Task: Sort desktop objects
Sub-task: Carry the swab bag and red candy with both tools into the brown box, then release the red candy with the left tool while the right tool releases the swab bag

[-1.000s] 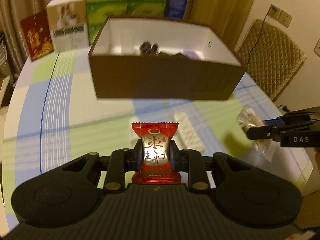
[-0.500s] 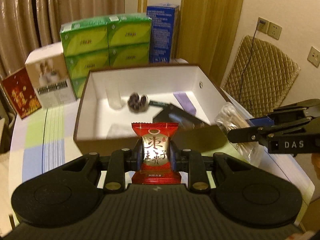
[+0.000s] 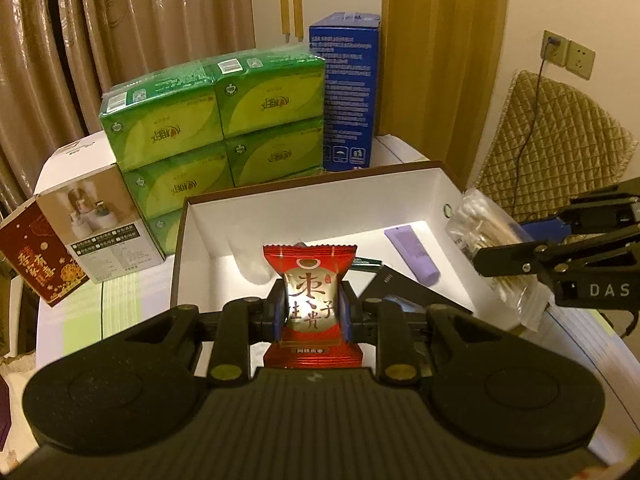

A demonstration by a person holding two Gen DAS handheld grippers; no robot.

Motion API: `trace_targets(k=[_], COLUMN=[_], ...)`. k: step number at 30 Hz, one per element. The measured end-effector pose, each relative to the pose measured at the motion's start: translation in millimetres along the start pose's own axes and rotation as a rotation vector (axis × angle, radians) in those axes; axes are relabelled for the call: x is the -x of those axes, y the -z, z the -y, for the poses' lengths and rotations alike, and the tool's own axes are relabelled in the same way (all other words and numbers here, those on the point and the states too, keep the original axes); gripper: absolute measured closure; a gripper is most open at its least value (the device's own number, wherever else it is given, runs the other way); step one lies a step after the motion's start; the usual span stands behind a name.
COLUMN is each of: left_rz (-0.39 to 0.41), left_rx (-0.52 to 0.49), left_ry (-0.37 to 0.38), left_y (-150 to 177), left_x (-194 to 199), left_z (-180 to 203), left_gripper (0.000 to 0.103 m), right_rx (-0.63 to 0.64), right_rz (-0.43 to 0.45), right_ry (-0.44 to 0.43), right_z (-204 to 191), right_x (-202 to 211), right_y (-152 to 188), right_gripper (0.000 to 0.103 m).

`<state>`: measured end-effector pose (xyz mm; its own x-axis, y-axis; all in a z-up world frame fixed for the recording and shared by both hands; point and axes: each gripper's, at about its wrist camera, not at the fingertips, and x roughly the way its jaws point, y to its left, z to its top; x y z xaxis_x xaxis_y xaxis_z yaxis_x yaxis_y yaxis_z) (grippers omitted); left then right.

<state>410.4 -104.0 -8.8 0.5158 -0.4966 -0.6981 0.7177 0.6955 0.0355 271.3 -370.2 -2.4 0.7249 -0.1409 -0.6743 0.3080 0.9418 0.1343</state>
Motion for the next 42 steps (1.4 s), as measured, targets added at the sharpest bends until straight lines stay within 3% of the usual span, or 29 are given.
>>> trace_targets(k=[21, 36, 40, 42], left_rz=[-0.148, -0.193, -0.188, -0.19], left_rx=[0.064, 0.009, -0.012, -0.006], left_ry=[-0.087, -0.133, -0.144, -0.139], left_y=[-23.1, -17.3, -16.5, -16.3], left_x=[-110.3, -152.5, -155.7, -155.7], left_z=[-44.3, -40.7, -39.9, -40.8], left_gripper=[0.081, 0.081, 0.078, 0.07], right_rx=[-0.034, -0.08, -0.08, -0.079], right_rz=[-0.121, -0.155, -0.158, -0.158], right_ry=[0.089, 0.098, 0.099, 0.101], right_z=[50.6, 72.3, 75.7, 76.6], right_x=[-88.3, -112.7, -115.0, -115.7], right_y=[-26.7, -26.3, -26.9, -27.6], right_gripper=[0.078, 0.078, 0.078, 0.078])
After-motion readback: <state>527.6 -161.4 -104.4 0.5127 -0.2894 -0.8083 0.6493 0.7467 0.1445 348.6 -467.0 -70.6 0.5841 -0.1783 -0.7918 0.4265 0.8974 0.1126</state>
